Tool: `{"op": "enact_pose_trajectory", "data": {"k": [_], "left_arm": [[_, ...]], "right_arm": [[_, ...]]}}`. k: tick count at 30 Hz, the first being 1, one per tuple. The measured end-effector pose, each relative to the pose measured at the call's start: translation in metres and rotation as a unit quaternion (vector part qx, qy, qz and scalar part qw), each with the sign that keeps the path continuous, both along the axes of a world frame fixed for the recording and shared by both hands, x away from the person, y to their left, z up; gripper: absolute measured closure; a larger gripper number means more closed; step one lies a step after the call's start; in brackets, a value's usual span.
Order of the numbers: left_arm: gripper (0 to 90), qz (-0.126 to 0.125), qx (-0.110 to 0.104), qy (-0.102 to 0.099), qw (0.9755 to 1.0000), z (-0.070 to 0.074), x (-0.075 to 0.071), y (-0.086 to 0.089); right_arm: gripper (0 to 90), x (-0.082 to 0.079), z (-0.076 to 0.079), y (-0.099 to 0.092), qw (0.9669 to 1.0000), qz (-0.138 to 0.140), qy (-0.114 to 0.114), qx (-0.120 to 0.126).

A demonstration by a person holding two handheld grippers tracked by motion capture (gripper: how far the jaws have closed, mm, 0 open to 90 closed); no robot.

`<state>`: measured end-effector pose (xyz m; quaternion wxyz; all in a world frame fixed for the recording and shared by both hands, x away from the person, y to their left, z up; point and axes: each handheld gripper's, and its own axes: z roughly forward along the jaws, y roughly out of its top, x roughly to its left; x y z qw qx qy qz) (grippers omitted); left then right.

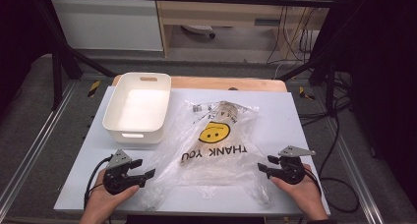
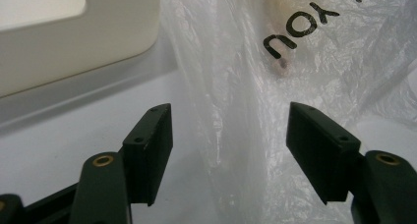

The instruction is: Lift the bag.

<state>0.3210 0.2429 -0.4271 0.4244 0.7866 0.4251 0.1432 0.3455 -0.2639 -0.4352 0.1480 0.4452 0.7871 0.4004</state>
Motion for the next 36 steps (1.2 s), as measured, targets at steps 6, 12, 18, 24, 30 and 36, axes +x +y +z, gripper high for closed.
{"op": "enact_pose_trajectory", "data": {"k": [6,12,18,24,30,36], "left_arm": [[31.4,0.002,-0.002,-0.004,1.0,0.001,0.0,0.0],[27.4,0.004,-0.005,-0.014,0.9999,0.001,0.0,-0.001],[22.1,0.004,-0.003,-0.017,0.9999,0.002,0.0,-0.002],[17.1,0.003,-0.008,-0.021,0.9997,0.003,0.0,-0.003],[12.2,0.003,-0.015,-0.037,0.9992,0.007,-0.001,-0.004],[8.2,0.007,-0.035,-0.063,0.9974,0.013,-0.004,-0.005]], "right_arm": [[39.7,0.0,0.0,0.001,1.0,-0.005,-0.002,-0.002],[31.1,0.001,0.0,0.003,1.0,-0.008,-0.003,-0.001],[21.0,0.002,0.002,0.006,0.9998,-0.013,-0.011,-0.002],[13.6,0.002,0.002,0.009,0.9998,-0.014,-0.013,-0.001],[7.0,0.003,0.006,0.011,0.9993,-0.018,-0.031,0.008],[3.3,0.005,0.017,0.015,0.9983,-0.023,-0.047,0.026]]}}
